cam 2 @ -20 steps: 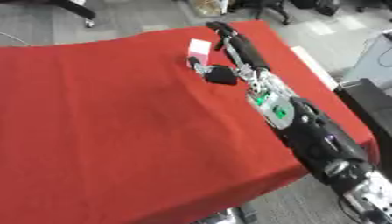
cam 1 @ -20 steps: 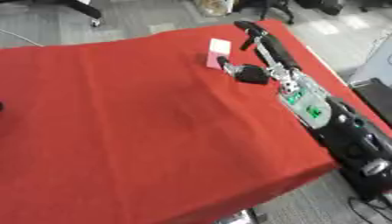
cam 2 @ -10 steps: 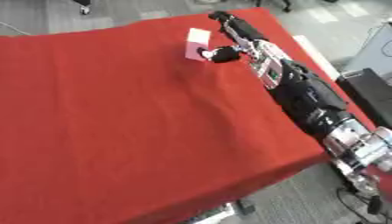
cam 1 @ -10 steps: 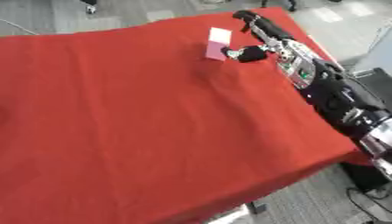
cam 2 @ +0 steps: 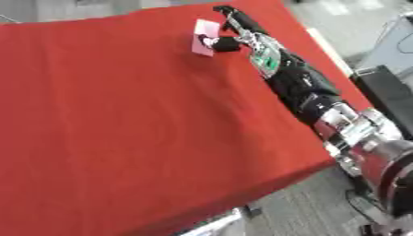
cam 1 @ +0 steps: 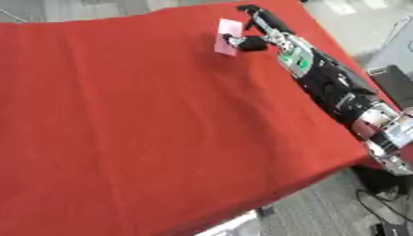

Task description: Pick up the objects with one hand, pass them to the other hand, and then place them into the box on the other side of the table.

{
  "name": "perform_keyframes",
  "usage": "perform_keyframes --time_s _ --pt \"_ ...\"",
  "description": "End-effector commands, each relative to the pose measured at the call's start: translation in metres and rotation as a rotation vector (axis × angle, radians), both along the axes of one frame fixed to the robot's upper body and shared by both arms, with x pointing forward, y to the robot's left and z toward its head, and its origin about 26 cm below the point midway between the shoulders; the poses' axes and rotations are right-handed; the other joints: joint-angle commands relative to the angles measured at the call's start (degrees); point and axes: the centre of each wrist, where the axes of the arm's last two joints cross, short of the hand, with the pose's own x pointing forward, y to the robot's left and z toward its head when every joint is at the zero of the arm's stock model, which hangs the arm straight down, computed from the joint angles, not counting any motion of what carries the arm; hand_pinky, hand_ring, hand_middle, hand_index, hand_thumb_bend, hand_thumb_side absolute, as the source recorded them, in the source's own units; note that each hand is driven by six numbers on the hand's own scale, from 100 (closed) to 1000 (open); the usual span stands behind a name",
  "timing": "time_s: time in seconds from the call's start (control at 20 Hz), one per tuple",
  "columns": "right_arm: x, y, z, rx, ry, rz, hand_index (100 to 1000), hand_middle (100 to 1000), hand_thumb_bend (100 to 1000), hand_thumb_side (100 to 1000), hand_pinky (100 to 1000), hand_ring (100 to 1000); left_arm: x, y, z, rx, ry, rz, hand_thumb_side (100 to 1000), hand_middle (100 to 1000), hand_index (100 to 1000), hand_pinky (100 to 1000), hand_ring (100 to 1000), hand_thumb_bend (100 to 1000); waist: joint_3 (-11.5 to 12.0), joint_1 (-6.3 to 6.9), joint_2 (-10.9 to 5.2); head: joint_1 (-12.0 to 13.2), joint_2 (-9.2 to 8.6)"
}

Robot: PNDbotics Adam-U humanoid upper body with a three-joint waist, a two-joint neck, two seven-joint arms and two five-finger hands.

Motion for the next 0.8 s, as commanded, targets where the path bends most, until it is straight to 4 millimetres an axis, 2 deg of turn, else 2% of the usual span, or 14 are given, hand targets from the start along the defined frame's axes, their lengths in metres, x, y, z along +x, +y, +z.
perform_keyframes --time_s 0.05,0.25,0.45,0.6,0.65,0.75,0.8 --pt "-0.002 -0.011 0.018 -0.024 -0.027 -0.016 985 943 342 560 928 716 -0.002 -0.001 0.008 0.003 -0.036 -0.008 719 796 927 810 946 100 0.1 0.18 -0.50 -0.7 -0.17" --pt "0.000 -0.009 0.014 -0.027 0.001 -0.009 948 882 330 577 909 665 -0.002 -0.003 0.008 0.005 -0.040 -0.013 720 794 927 810 945 100 0.1 0.18 -0.36 -0.9 -0.17" --pt "0.000 -0.008 0.009 -0.024 0.011 -0.011 879 773 307 545 882 582 -0.002 -0.003 0.009 0.007 -0.042 -0.016 719 792 927 810 943 100 0.2 0.08 -0.51 -1.0 -0.17" --pt "0.000 -0.005 0.008 -0.031 -0.022 -0.018 742 590 289 460 844 467 -0.002 -0.003 0.009 0.006 -0.038 -0.015 719 791 928 809 943 100 0.1 -0.03 -0.66 -1.1 -0.17" --pt "0.000 -0.004 0.008 -0.036 -0.043 -0.023 712 556 277 439 835 444 -0.002 -0.003 0.009 0.005 -0.036 -0.015 719 791 928 809 943 100 0.0 -0.07 -0.72 -1.0 -0.17" --pt "0.000 -0.002 0.009 -0.049 -0.086 -0.031 623 469 233 365 814 377 -0.002 -0.003 0.008 0.005 -0.031 -0.014 719 791 928 809 942 100 -0.2 -0.17 -0.89 -0.9 -0.17" --pt "-0.001 0.000 0.009 -0.055 -0.111 -0.034 573 420 170 343 799 337 -0.002 -0.003 0.008 0.005 -0.028 -0.011 719 790 927 808 942 100 -0.4 -0.21 -1.02 -0.7 -0.17"
